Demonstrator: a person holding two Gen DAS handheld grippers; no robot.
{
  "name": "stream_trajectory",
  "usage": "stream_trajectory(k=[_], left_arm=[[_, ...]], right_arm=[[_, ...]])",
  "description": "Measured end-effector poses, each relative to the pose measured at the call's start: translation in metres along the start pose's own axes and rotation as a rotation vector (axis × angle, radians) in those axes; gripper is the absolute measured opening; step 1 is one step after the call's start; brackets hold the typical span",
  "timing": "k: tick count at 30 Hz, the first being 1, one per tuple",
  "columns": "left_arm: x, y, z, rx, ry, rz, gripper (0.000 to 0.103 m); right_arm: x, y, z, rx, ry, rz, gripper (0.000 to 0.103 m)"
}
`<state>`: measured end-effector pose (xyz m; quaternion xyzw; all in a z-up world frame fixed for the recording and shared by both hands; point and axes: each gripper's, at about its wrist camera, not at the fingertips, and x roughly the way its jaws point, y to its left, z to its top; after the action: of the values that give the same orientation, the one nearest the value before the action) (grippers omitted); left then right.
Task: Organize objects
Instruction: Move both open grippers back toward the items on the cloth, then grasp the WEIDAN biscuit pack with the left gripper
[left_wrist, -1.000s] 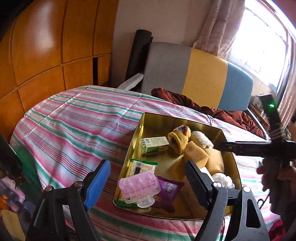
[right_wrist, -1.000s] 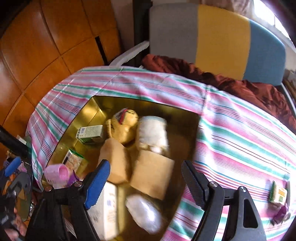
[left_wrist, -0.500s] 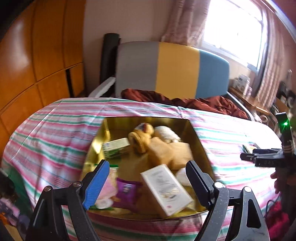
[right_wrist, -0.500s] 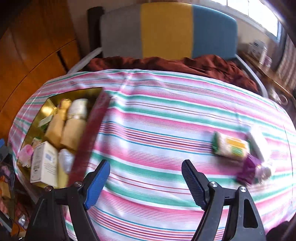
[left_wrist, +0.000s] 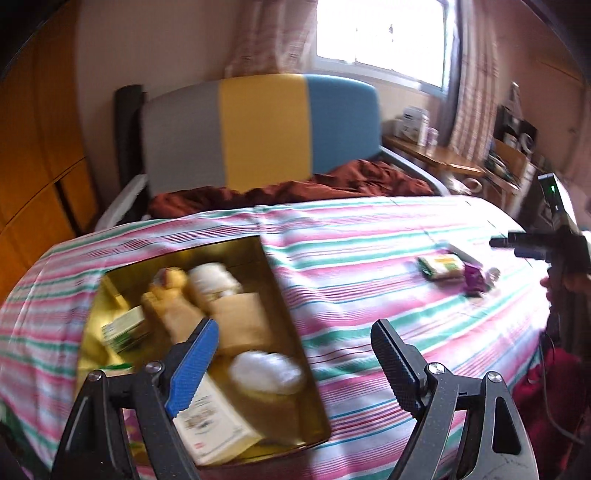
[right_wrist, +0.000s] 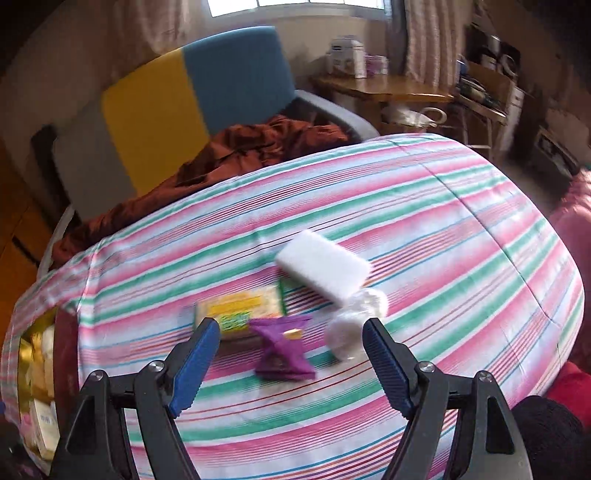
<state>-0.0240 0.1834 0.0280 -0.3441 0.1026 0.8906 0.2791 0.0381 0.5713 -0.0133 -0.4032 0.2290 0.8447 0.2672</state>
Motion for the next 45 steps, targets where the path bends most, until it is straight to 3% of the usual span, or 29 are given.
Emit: stream_trajectory(k=[4, 8, 15, 18, 25, 32, 41, 42, 43, 45], left_arm=[[0.020, -0.033, 0.007, 0.063, 0.028, -0.047, 0.085], [0.044, -0.063, 0.013, 0.127, 0.064, -0.077, 0.085], [0.095, -0.118, 0.030, 0.289, 0.115, -0.126, 0.085], [0.118, -0.141, 0.041, 0.366, 0.117, -0.166, 0.085], [0.169, -0.192, 0.055, 0.561, 0.147, -0.278, 0.085], [0.210, -0.234, 0.067, 0.728, 0.155, -0.332, 0.085], [0.251, -0.254, 0.065, 0.770, 0.211, -0.424, 0.085], [0.254, -0.255, 0.065, 0.754, 0.226, -0.442, 0.081], [0.256, -0.253, 0.065, 0.728, 0.241, -0.468, 0.069], [0.258, -0.247, 0.066, 0.646, 0.281, -0.513, 0.058]], right_arm=[[0.010, -0.054, 0.001, 0.222, -0.009, -0.003, 0.081], [0.021, -0.075, -0.004, 0.343, 0.036, 0.031, 0.081], [0.017, -0.051, -0.005, 0.256, 0.024, 0.086, 0.081], [0.014, -0.056, -0.004, 0.277, 0.010, 0.098, 0.081], [0.030, -0.066, -0.009, 0.328, 0.095, 0.134, 0.081], [0.036, -0.066, -0.009, 0.339, 0.126, 0.163, 0.081], [0.035, -0.071, -0.008, 0.370, 0.110, 0.172, 0.081], [0.035, -0.071, -0.007, 0.370, 0.108, 0.170, 0.081], [0.035, -0.071, -0.007, 0.370, 0.106, 0.169, 0.081], [0.034, -0.071, -0.007, 0.366, 0.102, 0.167, 0.081]])
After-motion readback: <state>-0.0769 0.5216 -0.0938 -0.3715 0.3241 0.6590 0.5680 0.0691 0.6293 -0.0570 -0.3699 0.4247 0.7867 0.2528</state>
